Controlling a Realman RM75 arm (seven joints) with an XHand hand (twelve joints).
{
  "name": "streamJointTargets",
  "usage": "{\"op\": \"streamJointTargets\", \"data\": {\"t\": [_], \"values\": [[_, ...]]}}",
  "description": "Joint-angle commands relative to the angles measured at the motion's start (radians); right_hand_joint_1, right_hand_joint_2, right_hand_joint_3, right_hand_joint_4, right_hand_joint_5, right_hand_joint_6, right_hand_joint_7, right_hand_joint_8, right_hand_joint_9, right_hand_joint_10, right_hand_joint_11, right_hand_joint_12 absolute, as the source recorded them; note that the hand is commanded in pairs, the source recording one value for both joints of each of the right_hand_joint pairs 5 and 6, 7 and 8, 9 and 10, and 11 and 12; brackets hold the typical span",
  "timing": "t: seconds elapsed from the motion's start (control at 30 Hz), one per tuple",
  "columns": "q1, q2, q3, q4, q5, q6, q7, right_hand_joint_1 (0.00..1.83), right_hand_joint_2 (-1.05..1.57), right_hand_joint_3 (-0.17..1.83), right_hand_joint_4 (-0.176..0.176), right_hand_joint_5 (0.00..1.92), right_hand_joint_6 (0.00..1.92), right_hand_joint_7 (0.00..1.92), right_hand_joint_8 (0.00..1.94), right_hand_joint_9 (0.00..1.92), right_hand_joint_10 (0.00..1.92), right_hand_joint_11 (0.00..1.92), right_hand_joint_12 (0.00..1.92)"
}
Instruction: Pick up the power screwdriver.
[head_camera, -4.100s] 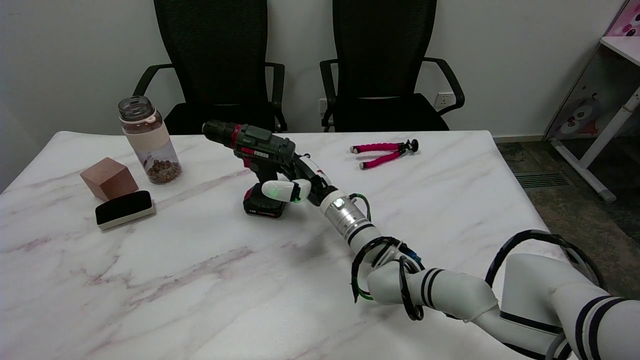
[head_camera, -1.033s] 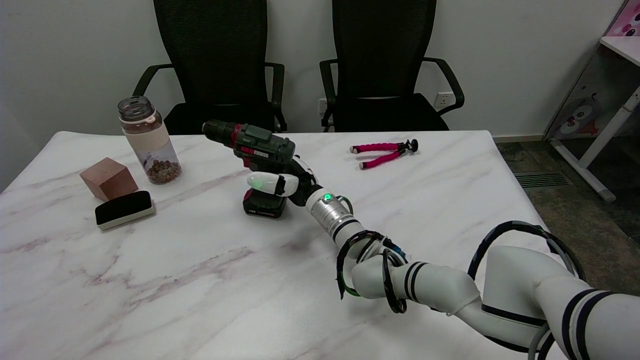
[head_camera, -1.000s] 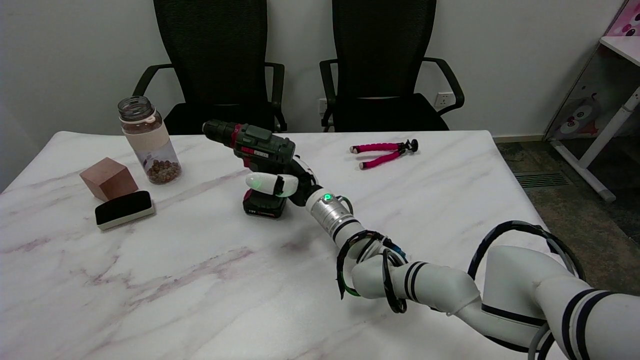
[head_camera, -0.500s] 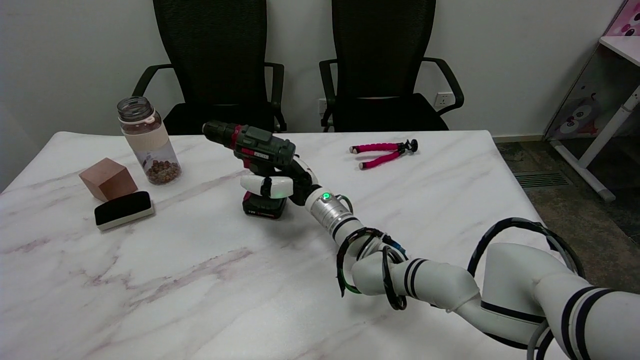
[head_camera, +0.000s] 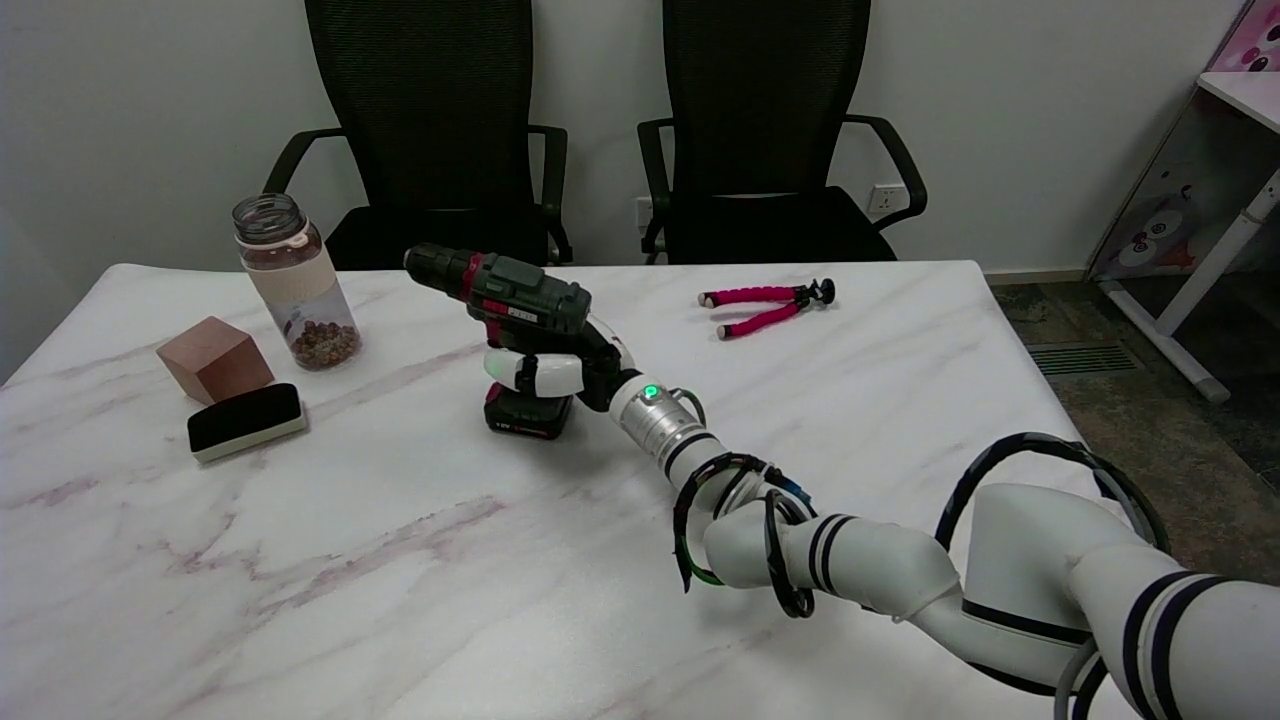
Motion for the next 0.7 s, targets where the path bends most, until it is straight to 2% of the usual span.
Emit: {"op": "streamJointTargets", "data": {"t": [0.03, 0.1, 0.13, 0.2, 0.23, 0.27, 0.33, 0.43, 0.5, 0.7], "values": [[0.01, 0.007, 0.002, -0.009, -0.012, -0.003, -0.001, 1.24, 0.48, 0.88, 0.08, 0.94, 0.94, 0.94, 0.94, 1.22, 1.22, 0.92, 0.92], [0.014, 0.008, 0.001, -0.009, -0.012, -0.005, 0.0, 1.24, 0.5, 0.87, 0.077, 0.97, 0.97, 0.97, 0.97, 1.23, 1.23, 0.92, 0.92], [0.017, 0.008, 0.001, -0.009, -0.012, -0.006, 0.0, 1.23, 0.51, 0.86, 0.128, 0.99, 0.99, 0.99, 0.99, 1.24, 1.24, 0.93, 0.93], [0.024, 0.008, -0.001, -0.009, -0.012, -0.008, -0.001, 1.23, 0.54, 0.86, 0.133, 1.01, 1.01, 1.01, 1.01, 1.27, 1.27, 0.94, 0.94], [0.027, 0.008, -0.001, -0.009, -0.012, -0.01, -0.001, 1.24, 0.55, 0.87, 0.054, 1.03, 1.03, 1.03, 1.03, 1.28, 1.28, 0.94, 0.94], [0.03, 0.008, -0.002, -0.009, -0.012, -0.011, -0.001, 1.23, 0.57, 0.89, 0.013, 1.08, 1.08, 1.08, 1.08, 1.3, 1.3, 0.96, 0.96], [0.036, 0.008, -0.002, -0.009, -0.012, -0.012, -0.001, 1.23, 0.6, 0.91, -0.012, 1.14, 1.14, 1.14, 1.14, 1.32, 1.32, 0.98, 0.98], [0.044, 0.008, -0.002, -0.012, -0.012, -0.012, -0.001, 1.22, 0.68, 0.92, -0.021, 1.27, 1.27, 1.27, 1.27, 1.36, 1.36, 1.01, 1.01], [0.049, 0.008, -0.002, -0.013, -0.012, -0.012, -0.001, 1.21, 0.77, 0.93, -0.014, 1.4, 1.4, 1.4, 1.4, 1.41, 1.41, 1.05, 1.05], [0.061, 0.021, -0.002, -0.046, -0.012, -0.014, -0.001, 1.18, 0.9, 0.95, 0.004, 1.56, 1.56, 1.56, 1.56, 1.52, 1.52, 1.1, 1.1]]}}
